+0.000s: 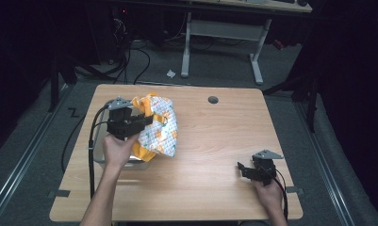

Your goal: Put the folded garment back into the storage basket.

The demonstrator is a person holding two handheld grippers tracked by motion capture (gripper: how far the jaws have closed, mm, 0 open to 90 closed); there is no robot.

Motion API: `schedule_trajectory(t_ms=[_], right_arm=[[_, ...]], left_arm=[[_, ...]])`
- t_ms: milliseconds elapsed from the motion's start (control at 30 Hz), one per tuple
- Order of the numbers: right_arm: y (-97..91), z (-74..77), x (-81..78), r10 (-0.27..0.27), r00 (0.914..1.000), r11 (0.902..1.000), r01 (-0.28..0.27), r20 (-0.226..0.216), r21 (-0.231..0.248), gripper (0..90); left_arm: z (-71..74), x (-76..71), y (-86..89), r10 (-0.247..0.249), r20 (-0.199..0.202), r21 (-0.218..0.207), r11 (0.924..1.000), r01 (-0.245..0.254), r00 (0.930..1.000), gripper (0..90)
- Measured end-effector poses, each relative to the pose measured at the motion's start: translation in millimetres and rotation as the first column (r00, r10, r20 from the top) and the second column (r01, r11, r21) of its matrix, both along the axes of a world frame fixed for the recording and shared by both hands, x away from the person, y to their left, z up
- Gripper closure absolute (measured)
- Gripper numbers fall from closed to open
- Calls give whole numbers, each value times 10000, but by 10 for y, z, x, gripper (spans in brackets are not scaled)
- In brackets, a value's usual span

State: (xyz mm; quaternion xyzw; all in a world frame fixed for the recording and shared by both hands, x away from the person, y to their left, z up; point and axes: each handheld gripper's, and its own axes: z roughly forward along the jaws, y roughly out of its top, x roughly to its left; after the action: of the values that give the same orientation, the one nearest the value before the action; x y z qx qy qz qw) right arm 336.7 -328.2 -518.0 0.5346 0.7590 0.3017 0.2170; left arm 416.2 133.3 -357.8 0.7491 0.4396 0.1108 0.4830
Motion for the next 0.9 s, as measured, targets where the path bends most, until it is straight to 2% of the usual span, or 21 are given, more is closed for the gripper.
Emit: schedule_trajectory(t_ms=[400,533,900], right_arm=[[0,0,1,-4,10000,10000,4,0,-1,277],[0,0,1,-5,10000,10000,5,-1,-3,277],[0,0,1,-9,10000,10000,9,0,-5,278]], left_arm=[[-7,-9,157,207,38,447,9988,-209,9998,747],[-24,-7,216,293,-37,347,9990,-292,9996,747],[-30,4,370,559,-77,465,9974,-555,9984,746]])
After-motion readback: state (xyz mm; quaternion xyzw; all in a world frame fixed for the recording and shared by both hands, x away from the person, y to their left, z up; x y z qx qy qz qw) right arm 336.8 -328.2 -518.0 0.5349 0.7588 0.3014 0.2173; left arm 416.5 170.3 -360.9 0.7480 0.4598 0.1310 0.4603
